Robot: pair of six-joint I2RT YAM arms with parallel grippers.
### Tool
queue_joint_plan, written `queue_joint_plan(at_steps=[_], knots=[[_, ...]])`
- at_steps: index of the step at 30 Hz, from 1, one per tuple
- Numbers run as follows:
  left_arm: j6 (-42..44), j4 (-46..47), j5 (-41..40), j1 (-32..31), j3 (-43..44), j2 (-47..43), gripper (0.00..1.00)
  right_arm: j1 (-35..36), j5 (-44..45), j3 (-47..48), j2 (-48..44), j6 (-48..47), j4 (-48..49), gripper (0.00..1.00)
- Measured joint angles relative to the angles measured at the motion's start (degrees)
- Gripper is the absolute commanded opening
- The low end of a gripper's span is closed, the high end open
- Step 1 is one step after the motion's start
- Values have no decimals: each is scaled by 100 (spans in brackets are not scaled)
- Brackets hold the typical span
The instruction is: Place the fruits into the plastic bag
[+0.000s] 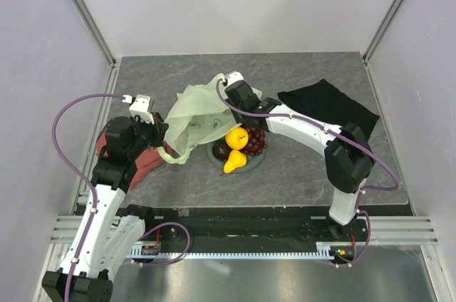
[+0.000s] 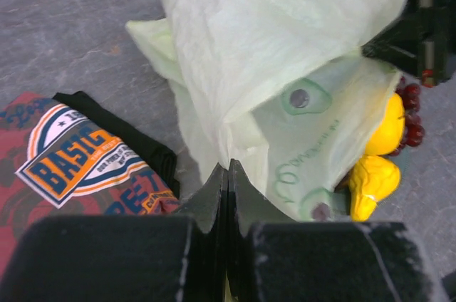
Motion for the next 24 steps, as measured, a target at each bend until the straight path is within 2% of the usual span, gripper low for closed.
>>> queue_joint_plan(at_steps=[8,12,13,15,16,17,19,22,24], knots=[[-127,-286,-1062,133,105,190,1,-260,295,306,-337,70,289,0],[-162,-468,-1545,177,107,125,2,-608,-192,-184,-1047,57,1088,0],[-162,-503,-1644,186,122,120,4,-667,-417,-317,-1231,37,1283,0],[-155,-577,-1786,199,205,157,16,-699,-879,-503,-1513,26,1617,0],[-149,-588,-1788,208,243,179,39,-695,-1047,-544,-1593,22,1731,0],[-127,-605,-1749,216,291,201,53,-693,-1263,-588,-1670,20,1869,0],[-2,-603,-1486,221,343,205,72,-688,-1657,-682,-1781,42,2116,0],[118,-553,-822,223,372,111,81,-728,-2218,-820,-1845,90,2424,0],[157,-522,-479,223,407,13,82,-739,-2479,-870,-1845,111,2529,0]])
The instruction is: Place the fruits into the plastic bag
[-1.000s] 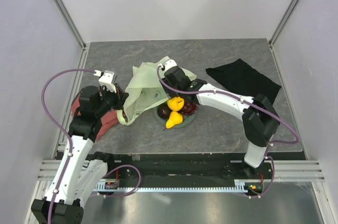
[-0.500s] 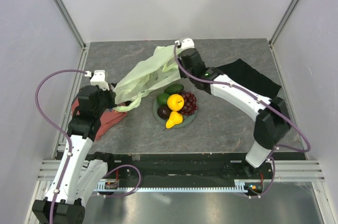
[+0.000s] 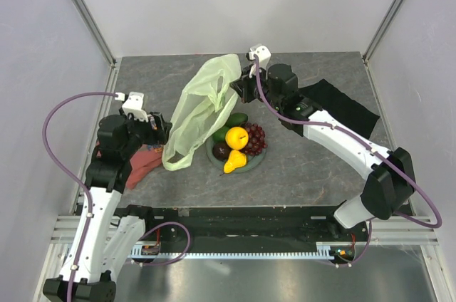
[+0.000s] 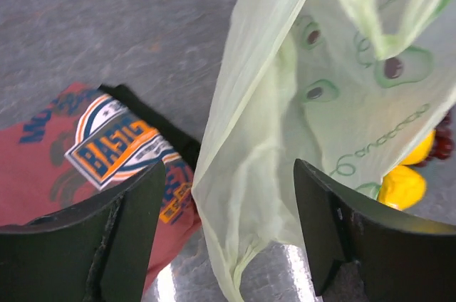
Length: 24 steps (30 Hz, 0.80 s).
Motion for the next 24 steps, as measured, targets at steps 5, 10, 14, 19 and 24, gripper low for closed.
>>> queue_joint_plan(at_steps=[5,10,14,19,24], knots=[[245,190,776,0,363,-114,92,-37,-492,-44,20,184,251,0],[520,546,1287,-63,551,39,96,-57,-846,-42,129,590,522,0],[866,756,1062,-210,538,245,96,-103,-1182,22,302,907,662,0],[1325,1005,662,-387,328,382,98,-258,-1641,385,638,1355,789,0],[1742,1067,474,-680,94,450,98,-481,-2037,734,944,1851,925,0]])
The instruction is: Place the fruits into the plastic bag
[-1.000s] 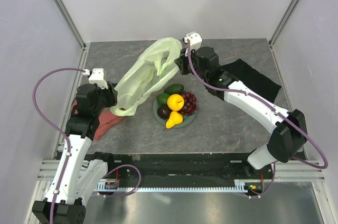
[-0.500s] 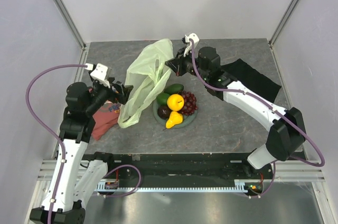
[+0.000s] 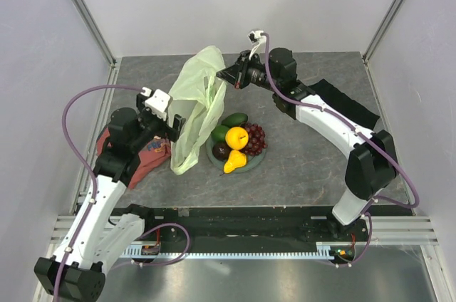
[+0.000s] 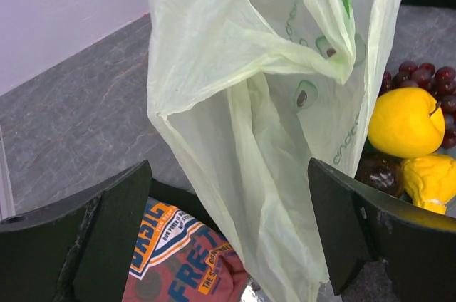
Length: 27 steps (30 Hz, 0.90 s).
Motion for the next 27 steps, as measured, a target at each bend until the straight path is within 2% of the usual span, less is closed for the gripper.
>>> queue_joint_plan(at_steps=[7,15,20,25,27], knots=[[-118,549,236,-308,-103,26,99,-105,-236,264,168,337,-4,0],[-1692,1156,481,-306,789,1443,92,-101,-372,264,199,535,46,0],[-2465,1440,826,-306,852,1875,89,-101,-396,264,203,586,48,0],[-2903,1661,1154,-306,916,2144,82,-101,-457,264,203,595,46,0],[-3029,1762,1279,-306,916,2280,74,-101,-479,264,203,595,44,0]])
